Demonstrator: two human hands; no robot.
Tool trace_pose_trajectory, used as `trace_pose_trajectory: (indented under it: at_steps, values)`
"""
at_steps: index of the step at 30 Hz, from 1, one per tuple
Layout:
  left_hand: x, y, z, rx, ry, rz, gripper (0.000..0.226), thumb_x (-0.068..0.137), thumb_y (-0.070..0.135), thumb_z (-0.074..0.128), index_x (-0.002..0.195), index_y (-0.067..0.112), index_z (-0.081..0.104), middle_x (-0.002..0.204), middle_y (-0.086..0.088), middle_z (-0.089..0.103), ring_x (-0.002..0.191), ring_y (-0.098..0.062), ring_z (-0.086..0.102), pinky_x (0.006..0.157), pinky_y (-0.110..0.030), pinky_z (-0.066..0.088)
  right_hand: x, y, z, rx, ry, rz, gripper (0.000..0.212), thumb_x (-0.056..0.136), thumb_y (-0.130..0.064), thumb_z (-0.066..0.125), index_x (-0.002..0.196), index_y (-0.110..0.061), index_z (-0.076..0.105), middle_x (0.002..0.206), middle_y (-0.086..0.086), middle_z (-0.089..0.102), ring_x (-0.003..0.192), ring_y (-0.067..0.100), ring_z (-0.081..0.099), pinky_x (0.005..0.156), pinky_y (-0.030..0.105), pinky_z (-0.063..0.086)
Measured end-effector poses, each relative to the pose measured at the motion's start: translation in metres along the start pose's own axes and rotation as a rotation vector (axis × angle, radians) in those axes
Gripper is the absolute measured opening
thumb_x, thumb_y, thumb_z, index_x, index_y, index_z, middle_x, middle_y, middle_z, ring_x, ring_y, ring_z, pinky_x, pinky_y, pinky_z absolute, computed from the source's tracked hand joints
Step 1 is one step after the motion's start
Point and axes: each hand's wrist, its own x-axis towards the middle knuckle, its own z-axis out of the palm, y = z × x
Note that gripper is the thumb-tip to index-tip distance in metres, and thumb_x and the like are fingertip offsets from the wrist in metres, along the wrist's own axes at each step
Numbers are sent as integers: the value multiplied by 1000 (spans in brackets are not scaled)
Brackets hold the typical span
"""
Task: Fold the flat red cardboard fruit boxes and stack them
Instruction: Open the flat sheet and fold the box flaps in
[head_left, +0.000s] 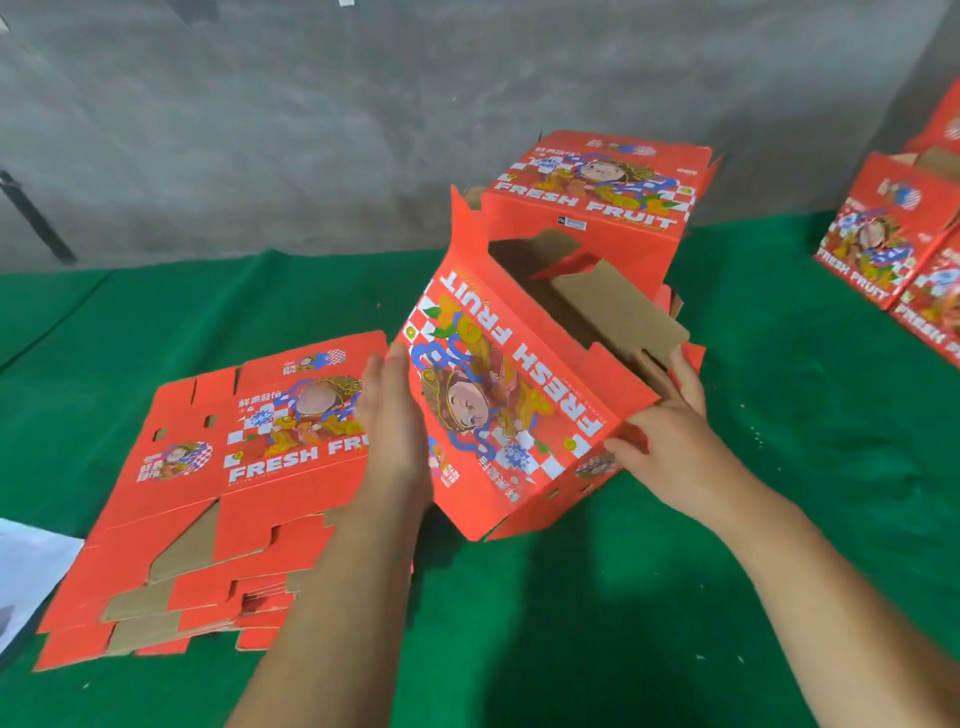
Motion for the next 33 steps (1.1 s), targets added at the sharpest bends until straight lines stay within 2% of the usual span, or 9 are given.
trace_pose_trajectory:
  at_steps: [4, 9, 12, 14, 17, 21, 24, 28, 33]
  values:
    - [56, -6, -39, 111, -88, 110, 76, 93, 77, 37, 160, 46, 24, 169, 19, 17, 145, 9, 16, 117, -32, 16, -13, 19, -6, 52, 38, -152, 45, 79, -17, 87, 115, -41, 75, 172, -2, 11, 158, 35, -7, 127, 39, 1]
    - [65, -31, -41, 175, -385, 118, 76, 96, 80, 34, 158, 36, 36, 141, 15, 61, 130, -5, 57, 105, -38, 44, -20, 44, -18, 64, 76, -58, 65, 83, -17, 80, 124, -61, 56, 173, -1, -1, 158, 27, -7, 121, 42, 23]
    - [56, -40, -22, 153, -350, 90, 65, 106, 63, 34, 158, 24, 37, 138, -14, 60, 128, -36, 60, 101, -53, 47, -18, 59, -16, -82, 173, -42, 27, 85, -12, 78, 103, -33, 79, 172, 13, -2, 157, 36, -9, 125, 22, 4]
    - [42, -49, -14, 208, -380, 188, 53, 105, 62, 41, 153, 40, 39, 154, 0, 46, 147, -21, 42, 116, -44, 37, -19, 67, -9, -160, 267, 33, 20, 82, 1, 80, 93, -16, 79, 168, 29, 2, 154, 51, -5, 127, 32, 2]
    - [18, -60, -12, 356, -492, 320, 69, 87, 71, 55, 150, 51, 37, 155, 7, 35, 154, -7, 22, 123, -31, 27, -27, 76, -2, -132, 390, 166, 25, 83, 4, 76, 102, -13, 78, 164, 38, 1, 149, 61, -7, 126, 47, 1]
    - [5, -77, -17, 268, -634, 185, 81, 86, 51, 75, 154, 46, 31, 158, -5, 35, 145, -25, 45, 115, -49, 45, -28, 60, -9, 74, 355, 263, 68, 77, -39, 65, 142, -21, 60, 163, 36, -15, 153, 43, -23, 122, 27, -16]
    - [-14, -109, -27, 115, -559, 213, 62, 99, 20, 72, 150, 32, 39, 142, -10, 59, 129, -27, 62, 103, -48, 55, -36, 36, 0, 233, 353, 178, 90, 78, -54, 63, 159, -26, 37, 163, 17, -31, 150, 10, -34, 119, 19, -17]
    - [-29, -142, -49, 77, -313, 238, 53, 97, 11, 71, 141, 25, 47, 132, -24, 56, 118, -43, 64, 89, -45, 61, -57, 6, 19, 496, 236, 289, 80, 77, -51, 69, 150, -56, 37, 159, 3, -44, 146, 9, -41, 117, 12, -6]
    - [-3, -128, -69, 206, -231, 430, 79, 89, 32, 74, 153, 43, 29, 146, -22, 42, 124, -43, 59, 97, -56, 56, -44, -10, 9, 590, 94, 266, 56, 71, -68, 63, 126, -69, 56, 167, -1, -29, 153, 1, -20, 129, 37, 5]
